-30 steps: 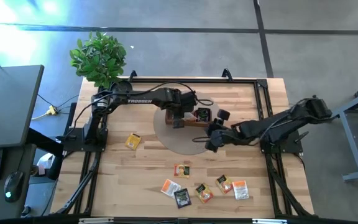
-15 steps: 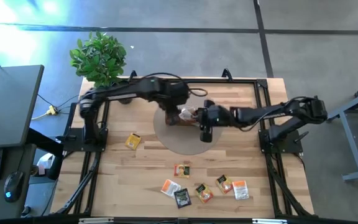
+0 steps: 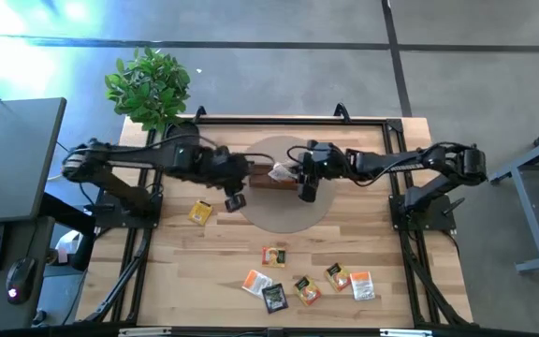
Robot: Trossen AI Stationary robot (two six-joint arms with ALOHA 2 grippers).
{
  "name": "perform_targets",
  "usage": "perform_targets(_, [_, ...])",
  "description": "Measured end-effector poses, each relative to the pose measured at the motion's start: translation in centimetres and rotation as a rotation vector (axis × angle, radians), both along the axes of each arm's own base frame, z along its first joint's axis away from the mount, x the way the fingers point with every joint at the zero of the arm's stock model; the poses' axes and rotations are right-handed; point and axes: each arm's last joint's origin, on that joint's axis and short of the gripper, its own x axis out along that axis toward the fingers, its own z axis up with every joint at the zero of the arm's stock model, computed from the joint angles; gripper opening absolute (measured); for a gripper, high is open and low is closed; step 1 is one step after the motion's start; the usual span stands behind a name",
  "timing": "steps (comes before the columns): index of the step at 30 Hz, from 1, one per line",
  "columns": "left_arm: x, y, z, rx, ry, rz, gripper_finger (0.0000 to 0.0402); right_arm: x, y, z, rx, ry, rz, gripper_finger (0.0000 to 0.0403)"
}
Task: Pick & Place Tea
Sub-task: Put the white tea bag into the middle section of the wooden organizer
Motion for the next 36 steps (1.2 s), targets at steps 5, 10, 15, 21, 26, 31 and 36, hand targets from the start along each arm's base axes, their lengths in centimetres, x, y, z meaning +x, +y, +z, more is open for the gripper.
perform_targets(5, [-2.2,-1.5,-2.8,-0.033,-0.169,-0.005,0.0083,1.1,-0.8,-2.0,0.005,0.001,0.006,0.0123])
perform_targets(10, [-3.7,-1.9,-5.1,-0.055,-0.281,0.002,0.0083,1.5,-1.8,-2.8,-0.011,-0.015,-0.038,0.0123])
perform_targets(15, [-4.4,-1.9,-5.2,-0.064,-0.313,0.000,0.0083,1.4,-2.3,-2.8,0.024,-0.022,-0.058,0.0123])
perform_targets(21, [-4.3,-1.9,-5.1,-0.063,-0.325,0.000,0.0083,1.3,-2.5,-2.8,0.021,-0.020,-0.067,0.0123])
perform_targets(26, [-4.3,-1.9,-5.1,-0.065,-0.325,-0.005,0.0083,1.2,-3.0,-3.0,0.055,-0.024,-0.093,0.0123])
perform_targets(31, [-4.3,-1.9,-5.1,-0.065,-0.329,-0.005,0.0083,1.4,-3.0,-3.8,0.100,-0.012,-0.064,0.0123])
perform_targets(36, [-4.3,-1.9,-5.1,-0.054,-0.328,-0.001,0.0083,1.6,-3.0,-4.8,0.111,0.018,-0.066,0.0123])
